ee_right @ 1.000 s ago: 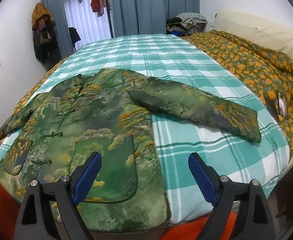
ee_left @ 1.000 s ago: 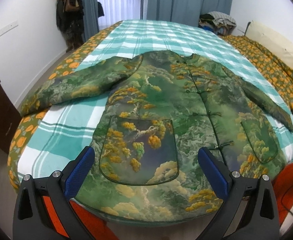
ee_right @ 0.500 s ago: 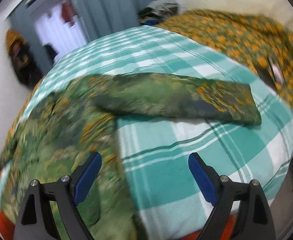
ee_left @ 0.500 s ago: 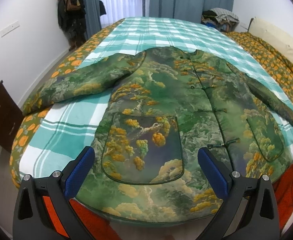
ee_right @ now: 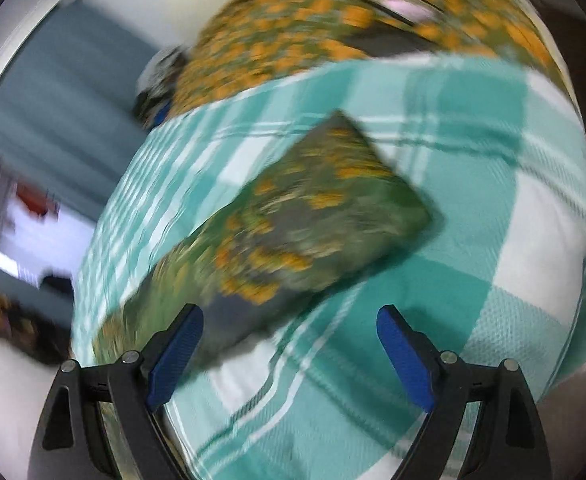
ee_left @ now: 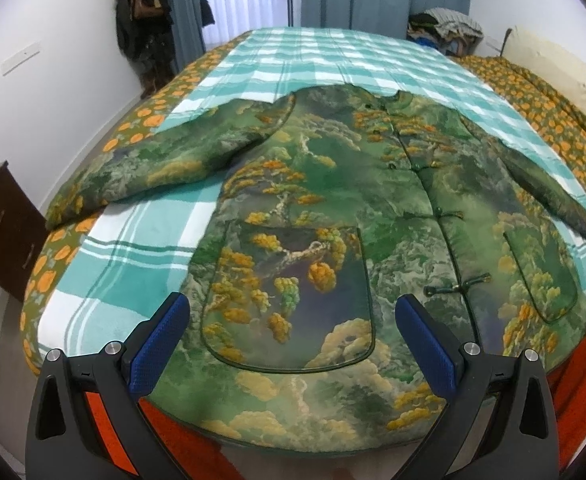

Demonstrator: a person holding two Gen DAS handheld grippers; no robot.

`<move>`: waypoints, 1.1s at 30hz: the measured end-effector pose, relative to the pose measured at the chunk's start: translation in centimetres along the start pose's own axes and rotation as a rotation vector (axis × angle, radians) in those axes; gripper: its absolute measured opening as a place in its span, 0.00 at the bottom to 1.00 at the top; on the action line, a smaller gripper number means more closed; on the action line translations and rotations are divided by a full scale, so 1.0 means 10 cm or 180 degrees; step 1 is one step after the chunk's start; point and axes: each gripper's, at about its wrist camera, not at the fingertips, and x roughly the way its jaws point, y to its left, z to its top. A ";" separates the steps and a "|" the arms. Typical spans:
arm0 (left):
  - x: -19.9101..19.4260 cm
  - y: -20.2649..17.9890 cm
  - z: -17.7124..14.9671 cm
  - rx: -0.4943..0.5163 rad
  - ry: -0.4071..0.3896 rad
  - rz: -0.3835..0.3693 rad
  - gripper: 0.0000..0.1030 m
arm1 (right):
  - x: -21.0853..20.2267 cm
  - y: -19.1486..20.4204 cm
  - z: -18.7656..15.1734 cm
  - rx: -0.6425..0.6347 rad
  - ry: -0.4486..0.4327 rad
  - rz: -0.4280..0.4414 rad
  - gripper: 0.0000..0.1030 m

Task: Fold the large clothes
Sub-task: 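Grasp the sleeve cuff nearest the right tool with the right tool, then fold the held sleeve across the jacket front with the right tool and release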

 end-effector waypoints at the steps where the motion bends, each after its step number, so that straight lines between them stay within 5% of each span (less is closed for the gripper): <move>1: 0.02 -0.03 0.00 0.0013 0.0020 -0.0003 0.99 | 0.04 -0.04 0.04 0.0107 -0.0024 0.0020 0.87; 3: 0.02 -0.07 0.00 0.0043 0.0029 -0.0013 0.99 | 0.12 -0.09 0.11 0.0286 -0.0123 0.0005 0.87; 6: 0.02 -0.12 -0.02 0.0093 0.0030 -0.0007 0.99 | 0.24 -0.17 0.20 0.0517 -0.0257 -0.0172 0.74; 11: 0.04 -0.13 -0.04 0.0108 0.0074 0.0027 0.99 | 0.22 -0.12 0.24 0.0484 -0.0443 -0.0477 0.21; 13: 0.06 -0.12 -0.04 0.0089 0.0092 0.0026 0.99 | 0.08 0.10 0.22 0.0117 -0.0590 -0.0510 0.14; 19: 0.07 -0.18 -0.04 0.0097 0.0088 -0.0027 0.99 | -0.50 1.21 -0.20 -0.1492 -0.0868 -0.0051 0.10; 24: 0.01 -0.24 -0.05 0.0152 0.0052 -0.0066 0.99 | -0.92 2.10 -1.04 -0.2632 -0.0868 0.0507 0.10; 33: -0.06 -0.12 -0.06 0.0026 0.0070 -0.0108 0.99 | -0.68 2.42 -2.68 -0.3733 -0.0254 0.0787 0.10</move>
